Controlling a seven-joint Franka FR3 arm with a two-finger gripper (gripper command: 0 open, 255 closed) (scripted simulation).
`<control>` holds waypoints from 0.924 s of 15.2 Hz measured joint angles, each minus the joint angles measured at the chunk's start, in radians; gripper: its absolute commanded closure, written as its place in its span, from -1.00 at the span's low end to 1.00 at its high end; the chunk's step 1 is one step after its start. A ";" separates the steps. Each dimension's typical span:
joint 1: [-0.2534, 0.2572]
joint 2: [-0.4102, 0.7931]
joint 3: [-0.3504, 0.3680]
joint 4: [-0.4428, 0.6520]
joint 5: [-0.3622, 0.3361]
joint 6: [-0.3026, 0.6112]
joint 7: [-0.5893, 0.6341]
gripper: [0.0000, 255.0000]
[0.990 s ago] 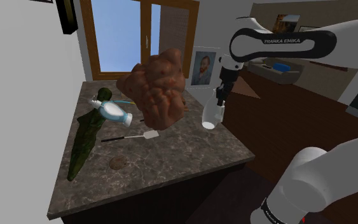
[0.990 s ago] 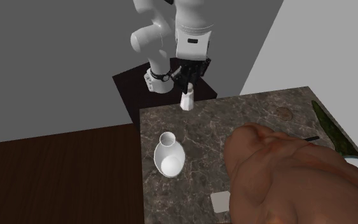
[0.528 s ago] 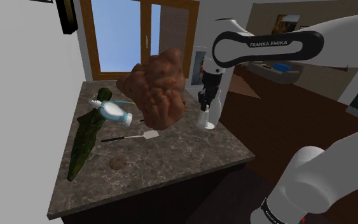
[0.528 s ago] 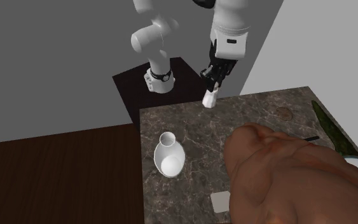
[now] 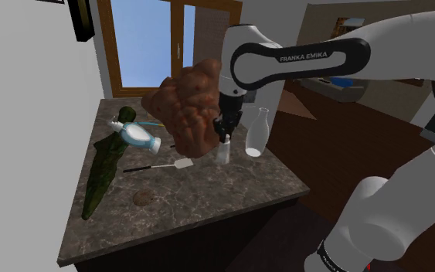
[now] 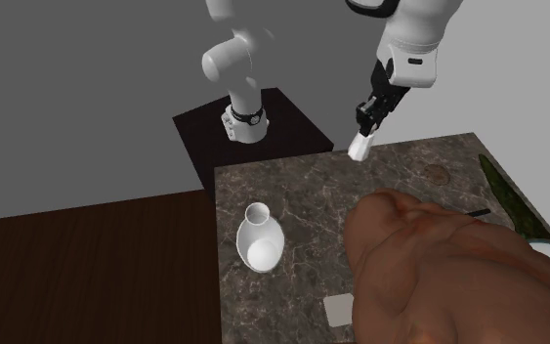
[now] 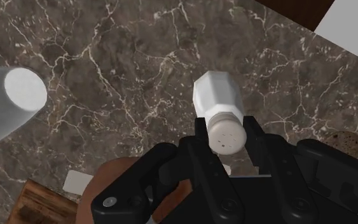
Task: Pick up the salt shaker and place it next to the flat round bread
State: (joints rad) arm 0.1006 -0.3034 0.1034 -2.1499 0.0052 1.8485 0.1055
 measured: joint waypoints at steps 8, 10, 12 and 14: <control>0.066 0.194 0.114 0.165 -0.007 0.026 0.185 1.00; 0.082 0.253 0.137 0.222 -0.019 0.026 0.228 1.00; 0.099 0.309 0.156 0.267 -0.033 0.033 0.270 1.00; 0.119 0.362 0.176 0.331 -0.048 0.020 0.312 1.00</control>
State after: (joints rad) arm 0.2200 0.0588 0.2790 -1.8190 -0.0424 1.8682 0.4176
